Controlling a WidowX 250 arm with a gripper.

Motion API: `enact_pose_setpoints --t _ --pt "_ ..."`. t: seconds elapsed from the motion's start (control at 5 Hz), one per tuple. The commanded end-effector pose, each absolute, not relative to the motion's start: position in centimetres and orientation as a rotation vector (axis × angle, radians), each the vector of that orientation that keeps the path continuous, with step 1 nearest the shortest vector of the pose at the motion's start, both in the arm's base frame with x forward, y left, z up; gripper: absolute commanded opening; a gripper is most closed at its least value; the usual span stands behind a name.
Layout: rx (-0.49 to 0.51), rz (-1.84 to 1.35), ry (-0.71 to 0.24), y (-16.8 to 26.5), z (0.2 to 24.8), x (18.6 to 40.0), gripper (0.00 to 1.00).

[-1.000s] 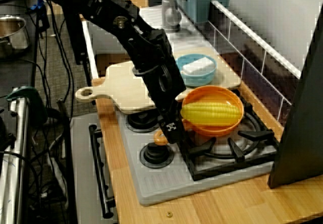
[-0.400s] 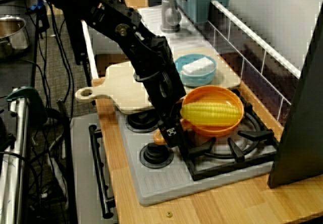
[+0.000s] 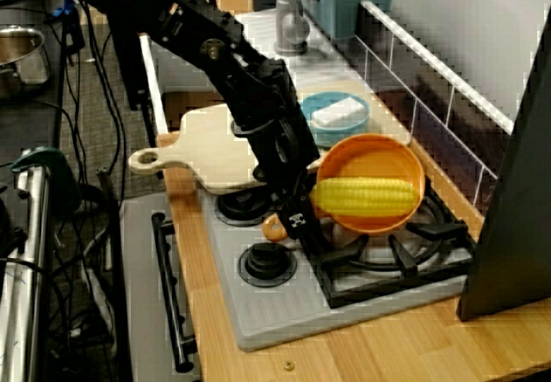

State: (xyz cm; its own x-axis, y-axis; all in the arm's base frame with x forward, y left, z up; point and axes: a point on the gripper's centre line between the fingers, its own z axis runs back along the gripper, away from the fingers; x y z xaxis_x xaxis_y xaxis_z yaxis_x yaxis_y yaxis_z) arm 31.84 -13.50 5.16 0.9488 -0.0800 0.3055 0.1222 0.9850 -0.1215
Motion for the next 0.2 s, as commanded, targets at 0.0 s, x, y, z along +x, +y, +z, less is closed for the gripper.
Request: enact_pose_setpoints --t 0.0 --pt "-0.154 -0.112 -0.326 -12.94 6.31 32.71 0.00"
